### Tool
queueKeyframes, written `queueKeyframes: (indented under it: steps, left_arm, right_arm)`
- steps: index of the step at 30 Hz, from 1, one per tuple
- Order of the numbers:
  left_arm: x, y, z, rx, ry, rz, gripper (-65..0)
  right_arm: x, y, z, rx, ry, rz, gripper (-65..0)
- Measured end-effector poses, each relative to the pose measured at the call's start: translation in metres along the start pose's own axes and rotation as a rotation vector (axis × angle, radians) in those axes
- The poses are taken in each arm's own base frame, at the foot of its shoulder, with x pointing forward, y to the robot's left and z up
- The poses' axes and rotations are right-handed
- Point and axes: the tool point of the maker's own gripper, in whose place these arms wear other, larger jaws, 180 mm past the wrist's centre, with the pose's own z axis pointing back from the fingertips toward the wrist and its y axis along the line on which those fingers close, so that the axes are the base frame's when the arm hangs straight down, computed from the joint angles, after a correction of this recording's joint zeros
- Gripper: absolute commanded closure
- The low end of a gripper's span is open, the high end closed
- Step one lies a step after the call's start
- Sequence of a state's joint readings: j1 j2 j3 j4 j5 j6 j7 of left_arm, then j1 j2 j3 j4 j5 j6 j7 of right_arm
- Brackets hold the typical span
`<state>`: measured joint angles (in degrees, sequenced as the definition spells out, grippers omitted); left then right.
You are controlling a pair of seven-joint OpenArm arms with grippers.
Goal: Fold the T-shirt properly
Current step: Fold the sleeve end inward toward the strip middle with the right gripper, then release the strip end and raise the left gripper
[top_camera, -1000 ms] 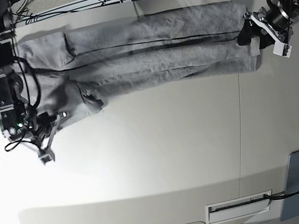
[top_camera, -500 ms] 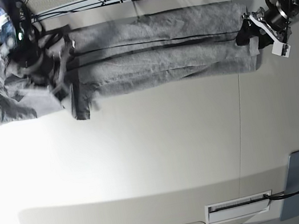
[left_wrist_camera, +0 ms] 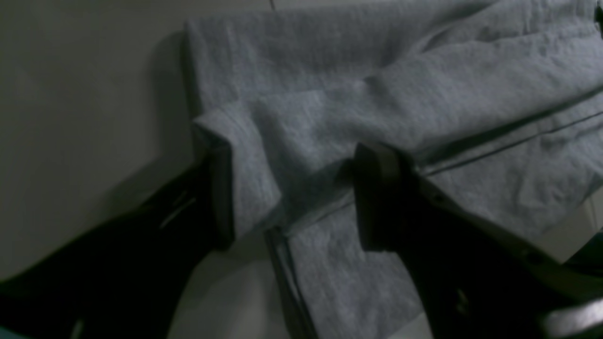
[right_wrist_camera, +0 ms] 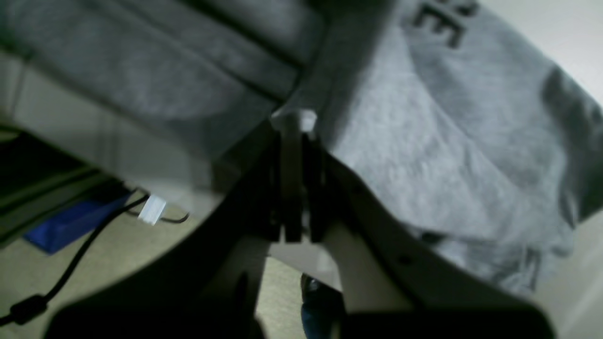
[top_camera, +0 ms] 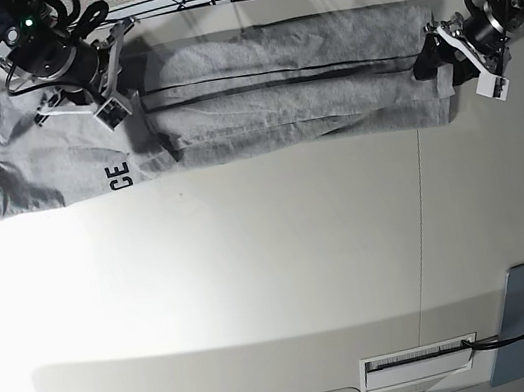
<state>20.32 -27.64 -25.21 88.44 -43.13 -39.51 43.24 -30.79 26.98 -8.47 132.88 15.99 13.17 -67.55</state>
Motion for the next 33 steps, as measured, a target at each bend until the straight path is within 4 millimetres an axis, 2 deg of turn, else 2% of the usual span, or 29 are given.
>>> queueKeyframes:
  steps: [5, 9, 11, 14, 18, 23, 26, 31, 33]
  left_arm:
    - [0.0, 0.0, 0.0, 0.0, 0.0, 0.0, -37.6]
    - [0.0, 0.0, 0.0, 0.0, 0.0, 0.0, -37.6]
    - [0.0, 0.0, 0.0, 0.0, 0.0, 0.0, -37.6]
    - [0.0, 0.001, 0.0, 0.004, 0.0, 0.003, -37.6]
    - [-0.005, 0.016, 0.001, 0.091, 0.029, 0.034, -37.6]
    - [-0.012, 0.022, -0.002, 0.14, 0.037, 0.09, -37.6]
    - [-0.016, 0.015, -0.007, 0.102, 0.016, 0.157, -37.6]
    - [-0.018, -0.009, -0.014, -0.02, 0.001, 0.214, -36.7]
    - [-0.019, -0.015, -0.014, -0.046, 0.009, 0.227, -28.9]
  right_arm:
    - [-0.002, 0.007, 0.0, 0.037, 0.01, 0.041, -1.2]
    - [0.002, 0.008, 0.0, 0.045, -0.013, 0.057, -19.5]
    - [0.003, 0.008, 0.0, 0.046, -0.018, 0.058, -22.7]
    - [0.004, 0.008, 0.0, 0.045, -0.024, 0.057, -22.7]
    - [0.009, 0.006, 0.0, 0.04, -0.041, 0.058, -22.7]
    - [0.02, -0.002, 0.0, 0.016, -0.069, 0.066, -22.7]
    - [0.025, -0.005, 0.0, 0.006, -0.082, 0.069, -22.7]
    - [0.028, -0.007, 0.0, 0.001, -0.093, 0.07, -22.7]
    - [0.028, -0.007, 0.0, 0.001, -0.092, 0.07, -22.7]
